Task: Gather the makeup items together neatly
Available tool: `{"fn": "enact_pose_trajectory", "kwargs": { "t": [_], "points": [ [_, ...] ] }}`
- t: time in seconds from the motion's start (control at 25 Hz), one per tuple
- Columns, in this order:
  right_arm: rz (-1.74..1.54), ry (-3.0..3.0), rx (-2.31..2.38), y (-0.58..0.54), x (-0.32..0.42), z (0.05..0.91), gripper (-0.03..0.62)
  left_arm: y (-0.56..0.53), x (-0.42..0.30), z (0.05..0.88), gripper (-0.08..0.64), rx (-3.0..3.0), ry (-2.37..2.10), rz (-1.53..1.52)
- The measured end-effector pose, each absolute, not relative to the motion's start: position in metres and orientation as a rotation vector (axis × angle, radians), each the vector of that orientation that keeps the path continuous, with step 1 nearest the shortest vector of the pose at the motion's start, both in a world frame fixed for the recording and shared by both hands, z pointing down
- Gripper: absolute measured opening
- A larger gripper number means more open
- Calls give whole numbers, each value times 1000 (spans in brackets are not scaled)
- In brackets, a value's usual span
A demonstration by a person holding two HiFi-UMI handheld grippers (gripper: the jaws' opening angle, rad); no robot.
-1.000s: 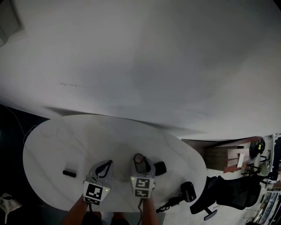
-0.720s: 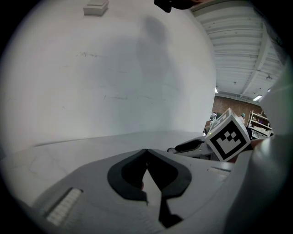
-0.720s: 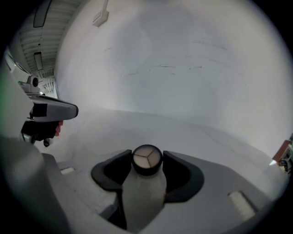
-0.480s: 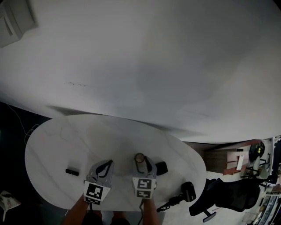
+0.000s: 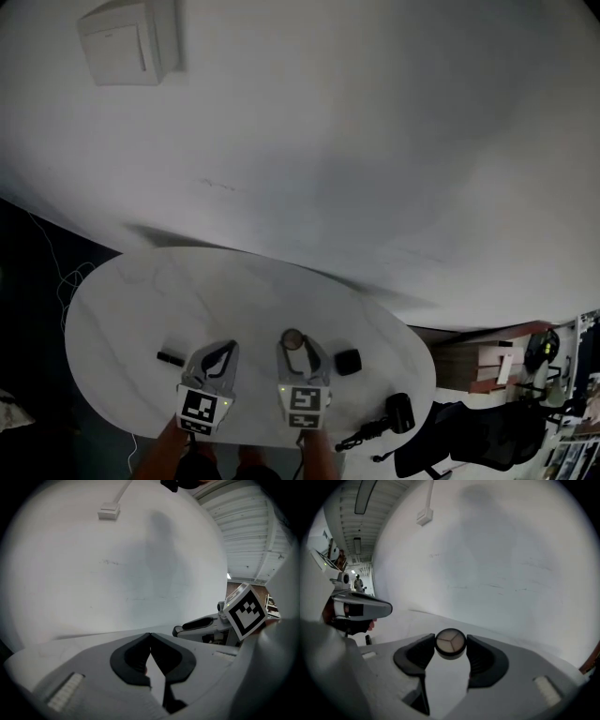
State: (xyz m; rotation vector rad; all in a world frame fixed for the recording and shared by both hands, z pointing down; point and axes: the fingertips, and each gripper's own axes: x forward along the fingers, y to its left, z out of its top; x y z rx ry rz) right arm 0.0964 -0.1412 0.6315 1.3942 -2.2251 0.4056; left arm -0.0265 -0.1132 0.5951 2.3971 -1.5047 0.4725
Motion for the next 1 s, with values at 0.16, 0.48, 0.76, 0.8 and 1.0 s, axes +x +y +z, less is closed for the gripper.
{"fn": "enact_pose_trajectory", "kwargs": {
  "t": [0.16, 0.48, 0.76, 0.8, 1.0],
  "points": [
    [367, -2279, 1353, -131, 69, 616, 212, -98, -50, 585, 11, 2367, -1555, 467],
    [323, -2352, 1249, -99, 20, 601, 212, -62, -96, 577, 11, 2303, -1668, 445],
    [308, -2399, 1134, -70, -20, 605, 212, -32, -131, 579, 11, 2235, -1744, 442],
    [308, -2406, 1117, -66, -26, 607, 212, -27, -136, 580, 11, 2223, -1754, 444],
    [301, -2422, 1040, -50, -49, 618, 212, -7, -157, 591, 11, 2160, -1794, 451]
  ]
}}
